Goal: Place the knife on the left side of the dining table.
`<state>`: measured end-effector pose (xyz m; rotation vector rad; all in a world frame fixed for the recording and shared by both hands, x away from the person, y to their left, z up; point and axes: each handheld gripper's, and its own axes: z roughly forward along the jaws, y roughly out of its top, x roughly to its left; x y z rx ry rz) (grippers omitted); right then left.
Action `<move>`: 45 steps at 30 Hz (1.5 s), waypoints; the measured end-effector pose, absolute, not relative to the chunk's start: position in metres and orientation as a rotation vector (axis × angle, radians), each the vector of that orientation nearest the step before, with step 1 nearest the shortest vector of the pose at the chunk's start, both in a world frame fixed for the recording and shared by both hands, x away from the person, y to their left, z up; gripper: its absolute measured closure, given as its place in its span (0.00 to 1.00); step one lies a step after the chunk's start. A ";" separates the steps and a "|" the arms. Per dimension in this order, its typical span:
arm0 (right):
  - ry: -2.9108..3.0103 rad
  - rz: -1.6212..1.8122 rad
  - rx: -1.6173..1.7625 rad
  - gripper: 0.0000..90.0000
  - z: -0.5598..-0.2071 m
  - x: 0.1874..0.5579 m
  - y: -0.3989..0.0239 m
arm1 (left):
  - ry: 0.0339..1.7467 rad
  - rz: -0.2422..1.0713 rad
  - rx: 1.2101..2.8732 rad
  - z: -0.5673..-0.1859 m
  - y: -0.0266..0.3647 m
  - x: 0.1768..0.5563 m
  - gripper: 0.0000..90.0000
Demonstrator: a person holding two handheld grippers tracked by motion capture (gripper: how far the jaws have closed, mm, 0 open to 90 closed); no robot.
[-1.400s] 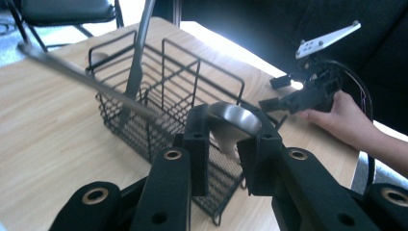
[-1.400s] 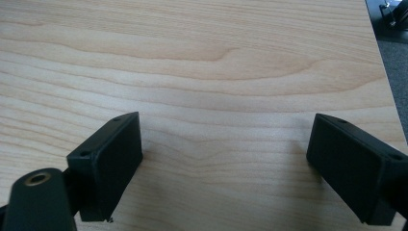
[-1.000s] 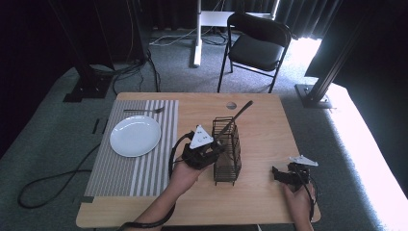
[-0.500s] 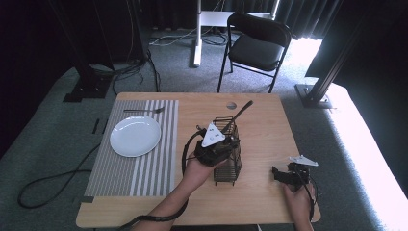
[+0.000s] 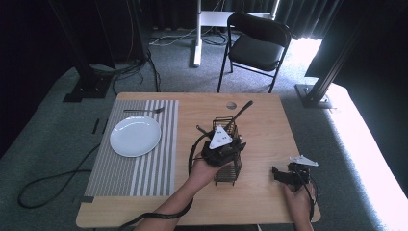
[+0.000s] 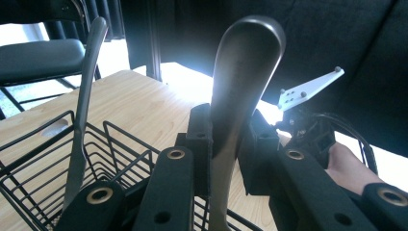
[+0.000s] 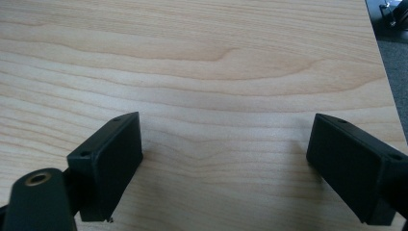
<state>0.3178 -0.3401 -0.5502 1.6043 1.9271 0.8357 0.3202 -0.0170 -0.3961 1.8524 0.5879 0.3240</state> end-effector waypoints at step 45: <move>1.925 0.837 1.607 0.13 -0.550 0.318 -0.340 | 0.553 0.351 1.791 -0.370 -0.003 0.321 0.89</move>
